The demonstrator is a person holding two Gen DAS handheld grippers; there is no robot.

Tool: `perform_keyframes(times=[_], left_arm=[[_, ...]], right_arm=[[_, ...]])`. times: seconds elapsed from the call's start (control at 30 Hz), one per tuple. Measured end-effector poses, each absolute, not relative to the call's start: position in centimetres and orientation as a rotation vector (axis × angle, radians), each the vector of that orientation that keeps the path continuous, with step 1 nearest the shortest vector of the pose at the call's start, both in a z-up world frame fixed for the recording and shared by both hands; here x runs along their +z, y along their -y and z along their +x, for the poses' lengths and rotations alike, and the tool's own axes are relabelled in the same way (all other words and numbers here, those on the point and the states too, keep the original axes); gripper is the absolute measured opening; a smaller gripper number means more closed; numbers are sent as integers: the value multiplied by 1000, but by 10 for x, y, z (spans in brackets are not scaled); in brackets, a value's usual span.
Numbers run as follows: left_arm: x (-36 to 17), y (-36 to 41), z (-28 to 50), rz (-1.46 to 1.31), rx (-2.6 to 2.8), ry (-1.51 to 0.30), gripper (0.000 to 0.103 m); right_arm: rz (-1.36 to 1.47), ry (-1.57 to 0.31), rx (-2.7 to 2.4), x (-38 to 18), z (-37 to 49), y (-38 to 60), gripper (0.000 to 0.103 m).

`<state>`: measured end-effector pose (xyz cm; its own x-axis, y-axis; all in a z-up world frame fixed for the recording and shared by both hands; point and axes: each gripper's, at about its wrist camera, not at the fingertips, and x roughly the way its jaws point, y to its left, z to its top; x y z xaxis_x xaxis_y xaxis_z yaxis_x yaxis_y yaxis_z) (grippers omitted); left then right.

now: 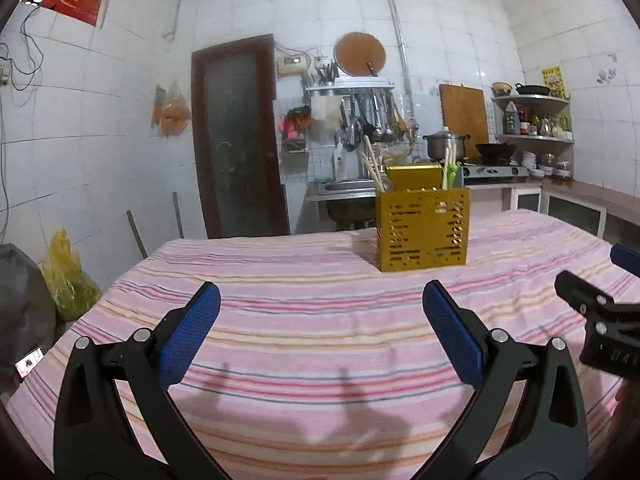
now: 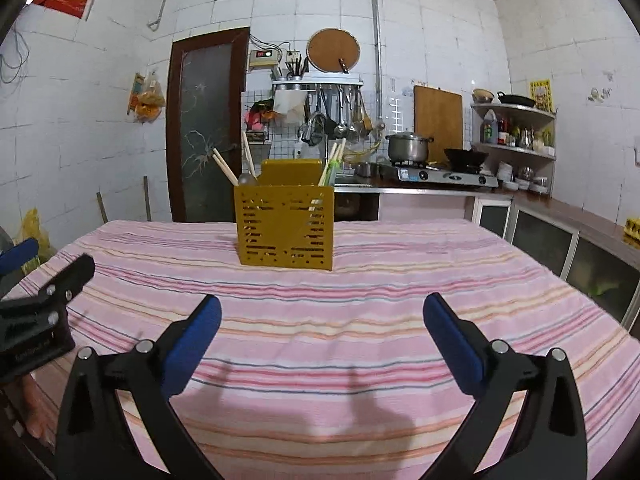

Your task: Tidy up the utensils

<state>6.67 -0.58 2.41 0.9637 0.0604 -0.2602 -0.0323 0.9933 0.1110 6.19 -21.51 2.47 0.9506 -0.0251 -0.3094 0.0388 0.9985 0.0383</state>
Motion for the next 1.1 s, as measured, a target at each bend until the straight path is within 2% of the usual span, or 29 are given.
perform_keyframes(times=[1.1], left_arm=[[22, -9, 63, 25, 10, -253, 98]], right_arm=[[3, -249, -56, 31, 52, 209, 99]])
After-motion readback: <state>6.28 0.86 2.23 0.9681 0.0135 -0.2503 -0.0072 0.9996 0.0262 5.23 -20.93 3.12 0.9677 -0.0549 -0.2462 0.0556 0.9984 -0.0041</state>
